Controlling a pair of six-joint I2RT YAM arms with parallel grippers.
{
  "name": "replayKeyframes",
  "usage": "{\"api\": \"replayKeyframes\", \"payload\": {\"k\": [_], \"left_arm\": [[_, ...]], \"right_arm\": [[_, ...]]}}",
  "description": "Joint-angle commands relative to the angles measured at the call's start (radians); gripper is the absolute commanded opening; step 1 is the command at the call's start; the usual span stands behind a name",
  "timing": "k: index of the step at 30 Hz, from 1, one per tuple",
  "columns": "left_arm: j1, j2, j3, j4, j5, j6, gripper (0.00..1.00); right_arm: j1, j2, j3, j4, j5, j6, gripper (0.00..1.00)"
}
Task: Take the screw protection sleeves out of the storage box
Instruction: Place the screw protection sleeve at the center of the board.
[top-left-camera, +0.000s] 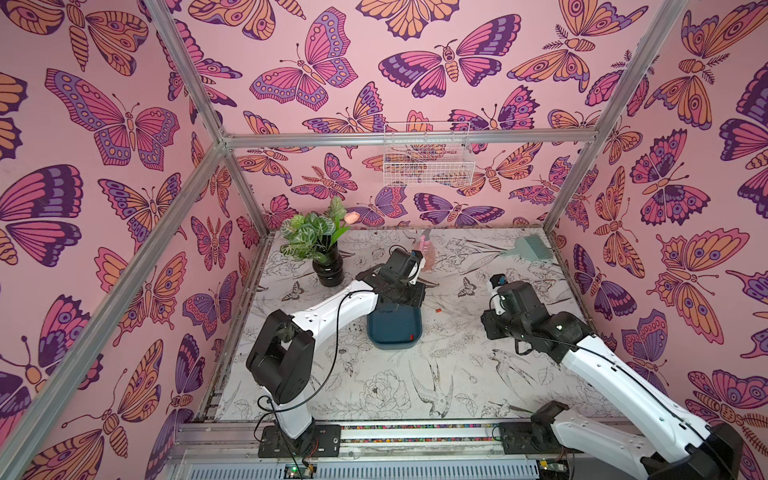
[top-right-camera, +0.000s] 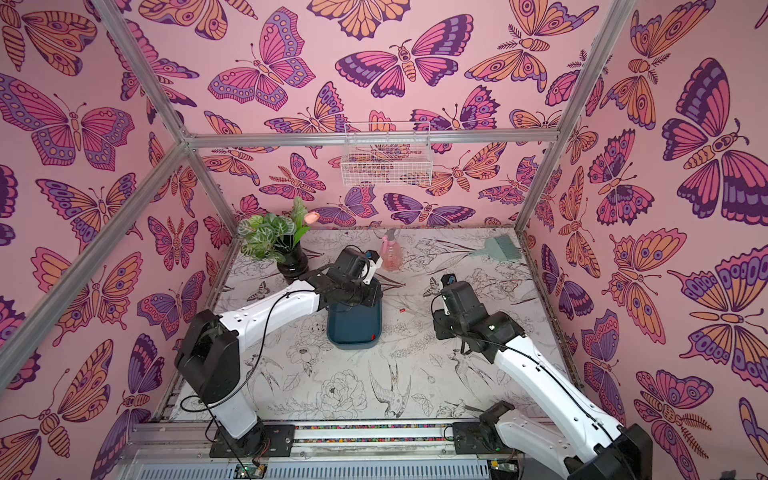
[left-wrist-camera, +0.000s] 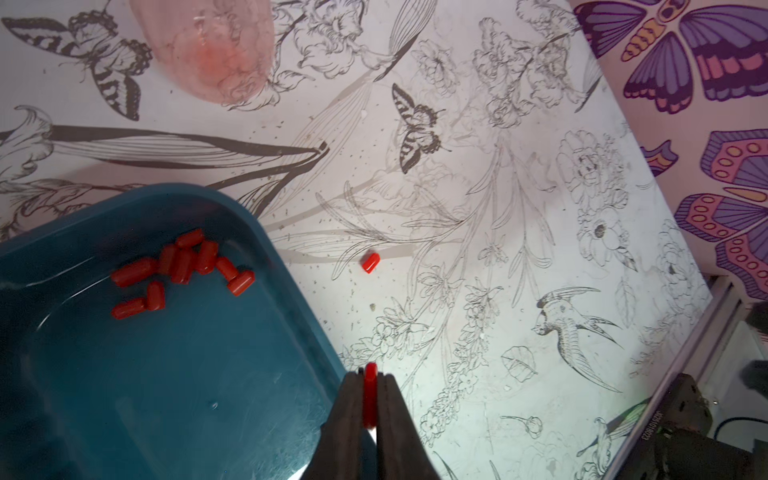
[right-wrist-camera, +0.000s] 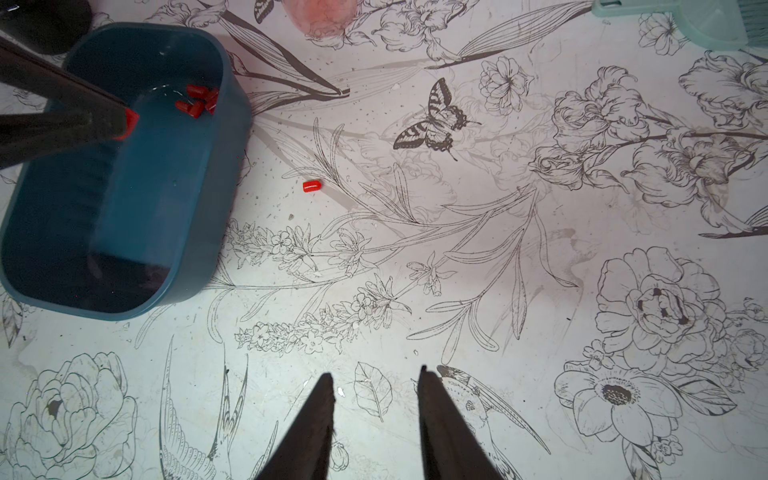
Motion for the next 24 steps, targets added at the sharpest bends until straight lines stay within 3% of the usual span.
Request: {"api": "replayKeyframes", "payload": {"k": [1,12,24], "left_arm": [[-0.023,0.045,0.049,-0.015,0.029,0.001,0.12],[-0.092,0.205,0.178,-0.011,0.027,-0.015,0.12],[-0.106,0.343,0.272,-0.023,0.013,0.008,0.12]], "right_arm": [[-0.007,-0.015,-0.010,-0.010,0.020,0.017,0.38],[-0.007,-0.040,-0.015,-0.012,0.047,0.026,0.38],[-0.008,-0.065,-0.022,-0.013,0.063,0.032,0.39]]}}
